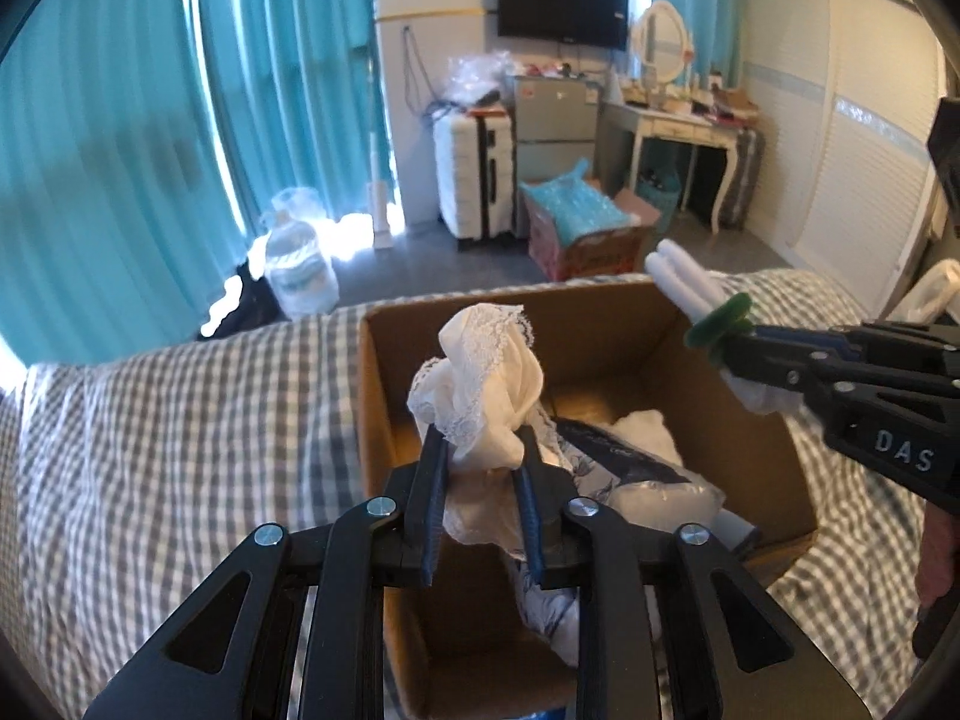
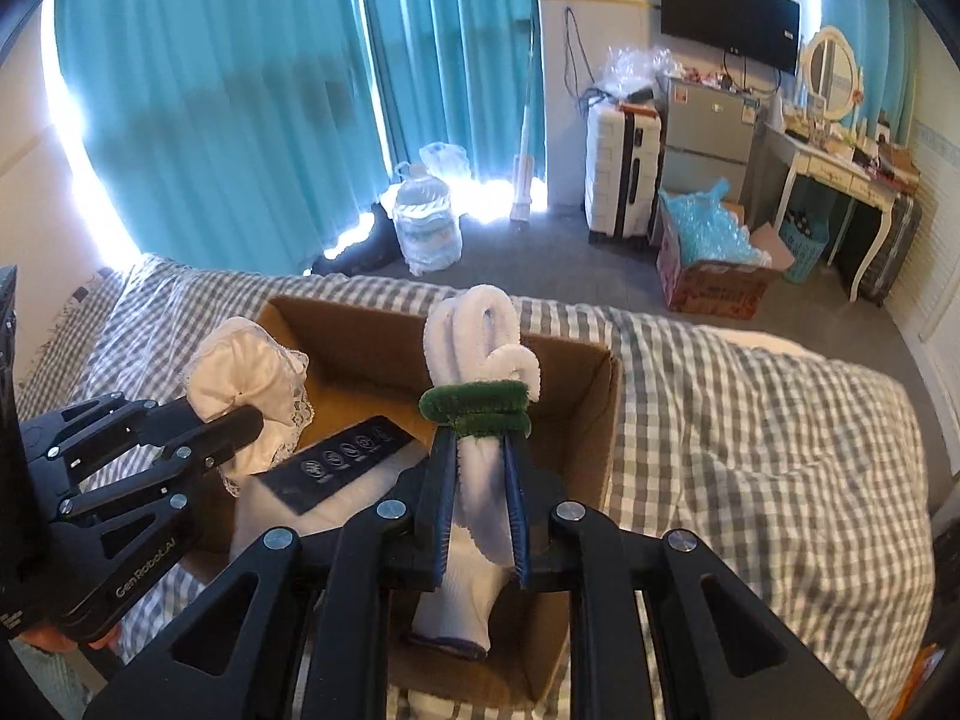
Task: Organize soft objects
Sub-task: 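Carry the lace cloth and green-banded sock into the box and release both, then grasp the blue tissue packet with the left tool while the right tool grasps a white sock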
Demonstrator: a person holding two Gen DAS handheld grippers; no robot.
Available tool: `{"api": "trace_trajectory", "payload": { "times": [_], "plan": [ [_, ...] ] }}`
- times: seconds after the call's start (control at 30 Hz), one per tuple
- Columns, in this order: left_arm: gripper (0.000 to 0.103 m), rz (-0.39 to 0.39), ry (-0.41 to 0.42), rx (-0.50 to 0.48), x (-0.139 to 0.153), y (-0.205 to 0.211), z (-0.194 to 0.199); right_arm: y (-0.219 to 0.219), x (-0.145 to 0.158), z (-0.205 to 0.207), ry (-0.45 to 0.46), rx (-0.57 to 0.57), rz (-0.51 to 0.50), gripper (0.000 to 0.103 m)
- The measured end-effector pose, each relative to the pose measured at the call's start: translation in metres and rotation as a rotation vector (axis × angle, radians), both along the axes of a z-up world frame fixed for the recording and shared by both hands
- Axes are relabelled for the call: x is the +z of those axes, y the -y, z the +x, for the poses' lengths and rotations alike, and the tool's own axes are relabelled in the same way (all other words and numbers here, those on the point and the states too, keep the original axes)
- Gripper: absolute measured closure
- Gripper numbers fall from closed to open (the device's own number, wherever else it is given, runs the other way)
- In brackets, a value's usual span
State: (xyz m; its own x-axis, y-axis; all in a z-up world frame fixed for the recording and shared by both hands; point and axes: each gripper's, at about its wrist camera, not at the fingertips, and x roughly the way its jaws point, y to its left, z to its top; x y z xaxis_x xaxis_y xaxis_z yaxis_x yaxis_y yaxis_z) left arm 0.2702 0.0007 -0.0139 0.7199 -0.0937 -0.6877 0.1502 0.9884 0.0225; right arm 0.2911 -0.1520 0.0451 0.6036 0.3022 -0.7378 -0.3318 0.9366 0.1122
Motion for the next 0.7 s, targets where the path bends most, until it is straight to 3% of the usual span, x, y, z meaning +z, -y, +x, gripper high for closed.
{"api": "trace_trajectory", "payload": {
  "times": [0.1, 0.13, 0.17, 0.2, 0.23, 0.27, 0.33, 0.43, 0.57, 0.63, 0.7],
  "plan": [
    [0.079, 0.005, 0.011, 0.002, 0.002, 0.005, -0.002, 0.003, -0.007, 0.003, -0.016, -0.009, 0.019, 0.086],
    [0.071, 0.006, 0.01, -0.002, 0.002, 0.004, 0.0, 0.004, -0.006, 0.003, -0.014, -0.014, 0.021, 0.084],
    [0.063, 0.013, 0.007, -0.004, 0.003, 0.006, -0.002, 0.006, -0.004, 0.002, -0.008, -0.022, 0.023, 0.073],
    [0.043, 0.024, 0.011, 0.0, 0.005, 0.006, -0.001, 0.007, 0.001, -0.001, 0.0, -0.027, 0.028, 0.057],
    [0.029, 0.038, 0.031, 0.01, 0.01, 0.007, -0.007, 0.01, 0.007, -0.004, 0.012, -0.032, 0.036, 0.051],
    [0.027, 0.04, 0.056, 0.014, 0.016, 0.007, -0.011, 0.012, 0.013, -0.008, 0.023, -0.036, 0.04, 0.045],
    [0.026, 0.033, 0.12, 0.018, 0.031, 0.007, -0.024, 0.017, 0.03, -0.016, 0.047, -0.042, 0.043, 0.045],
    [0.026, 0.018, 0.146, 0.029, 0.061, 0.005, -0.043, 0.025, 0.063, -0.033, 0.088, -0.051, 0.043, 0.044],
    [0.024, -0.001, 0.21, 0.041, 0.11, 0.003, -0.079, 0.033, 0.117, -0.073, 0.178, -0.064, 0.03, 0.029],
    [0.011, 0.011, 0.251, 0.045, 0.133, 0.003, -0.101, 0.036, 0.145, -0.099, 0.219, -0.072, 0.025, 0.018],
    [0.006, 0.023, 0.299, 0.054, 0.155, 0.003, -0.126, 0.039, 0.167, -0.121, 0.246, -0.08, 0.034, 0.007]
  ]
}}
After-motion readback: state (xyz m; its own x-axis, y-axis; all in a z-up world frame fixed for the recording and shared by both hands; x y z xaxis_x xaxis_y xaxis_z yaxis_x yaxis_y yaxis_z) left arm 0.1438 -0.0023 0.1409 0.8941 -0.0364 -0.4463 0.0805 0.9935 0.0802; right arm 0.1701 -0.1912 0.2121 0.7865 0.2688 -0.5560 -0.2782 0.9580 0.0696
